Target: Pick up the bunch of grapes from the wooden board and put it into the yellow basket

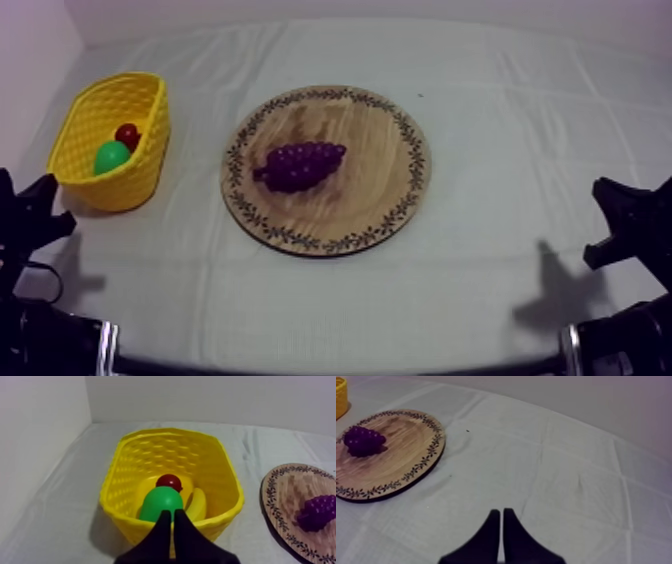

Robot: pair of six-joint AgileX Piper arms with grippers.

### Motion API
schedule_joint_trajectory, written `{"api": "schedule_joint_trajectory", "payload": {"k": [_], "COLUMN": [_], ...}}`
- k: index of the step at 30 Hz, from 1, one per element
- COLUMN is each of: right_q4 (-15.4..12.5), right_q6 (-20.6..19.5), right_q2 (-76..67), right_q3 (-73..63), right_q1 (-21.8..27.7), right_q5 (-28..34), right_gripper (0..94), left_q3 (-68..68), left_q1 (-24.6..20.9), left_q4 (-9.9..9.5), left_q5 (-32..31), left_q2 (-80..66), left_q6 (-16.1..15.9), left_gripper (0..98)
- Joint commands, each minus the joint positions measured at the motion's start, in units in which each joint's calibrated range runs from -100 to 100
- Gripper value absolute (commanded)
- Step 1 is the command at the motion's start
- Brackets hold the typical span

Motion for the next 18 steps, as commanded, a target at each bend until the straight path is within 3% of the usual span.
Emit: {"api": "schedule_joint_trajectory", "payload": {"k": [1,18], "right_q4": [0.01,0.01], "right_q6": [0.01,-0.01], "right_q2": [-0.01,-0.01], "right_q3": [-0.03,-0.03], "right_q1": [0.02,0.02], "right_q5": [0.0,0.0], "right_gripper": [0.4,0.4], "left_q3": [-0.89,-1.72], "left_q1": [-2.74,-2.34], "left_q4": [-0.24,-0.82], "left_q5": [2.81,3.27], "left_q2": [-0.04,-0.01], "left_q6": [2.12,3.04], "left_gripper": [0.0,0.0]}}
